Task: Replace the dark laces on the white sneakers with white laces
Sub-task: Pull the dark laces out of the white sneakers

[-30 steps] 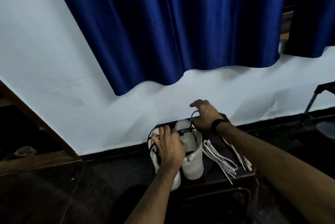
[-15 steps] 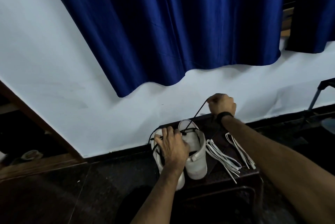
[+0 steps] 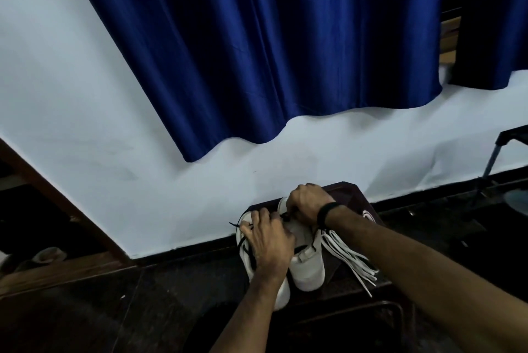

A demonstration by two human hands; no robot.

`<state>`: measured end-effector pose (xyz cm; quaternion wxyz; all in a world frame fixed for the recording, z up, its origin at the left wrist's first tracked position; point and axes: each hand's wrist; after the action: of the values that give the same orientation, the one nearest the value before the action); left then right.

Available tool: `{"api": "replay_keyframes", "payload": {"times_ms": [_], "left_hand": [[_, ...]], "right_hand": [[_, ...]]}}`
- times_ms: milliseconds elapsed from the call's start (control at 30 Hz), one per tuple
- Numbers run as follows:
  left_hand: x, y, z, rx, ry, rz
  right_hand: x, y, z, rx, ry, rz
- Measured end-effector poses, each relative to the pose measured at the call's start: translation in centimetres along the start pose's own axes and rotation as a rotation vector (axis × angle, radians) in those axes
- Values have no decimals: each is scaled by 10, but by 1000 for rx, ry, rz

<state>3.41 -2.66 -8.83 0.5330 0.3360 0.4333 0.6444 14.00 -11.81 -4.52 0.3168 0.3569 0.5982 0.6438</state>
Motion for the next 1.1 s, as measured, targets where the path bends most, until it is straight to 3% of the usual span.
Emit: {"api": "replay_keyframes", "payload": {"times_ms": [67,200,267,367,433,533,600,667,733,933,1000,1100], "left_hand": [[-2,1,1,-6,-1,7],[-4,1,1,-15,-5,25],[-5,1,2,-7,-1,29],[-6,1,3,-4,-1,41],[-5,1,2,2,1,35],[-4,1,2,-1,2,19],[-3,0,1,-8,-2,18],[-2,-1,1,-16,-8,12],[-1,-1,0,-21,-15,7],[-4,-2,2,-9,-12,18],[-2,-3,2,3,31,8],[-2,-3,2,28,26,19]], "right_hand": [[-11,3,2,-87,-151,240],[-46,17,3,-286,-632,799],[-60,16,4,-329,-774,948],[-58,8,0,-174,-686,637],[-47,2,-3,-90,-429,411],[-22,-1,-4,45,-41,260],[-5,-3,-7,98,50,18],[4,-3,-10,30,25,-118],[4,-3,-9,-61,-42,-83],[-28,9,-11,-295,-569,550],[-51,22,-8,-260,-699,687],[-73,26,-2,-87,-703,562]]}}
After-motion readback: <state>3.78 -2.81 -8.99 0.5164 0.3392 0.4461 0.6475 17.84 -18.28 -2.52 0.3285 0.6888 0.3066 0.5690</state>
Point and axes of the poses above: each hand's wrist, its own z-axis towards the middle knuckle, its own y-axis out of the back of the hand, x = y × z, and after that the axes turned 14 degrees about -y, right-handed
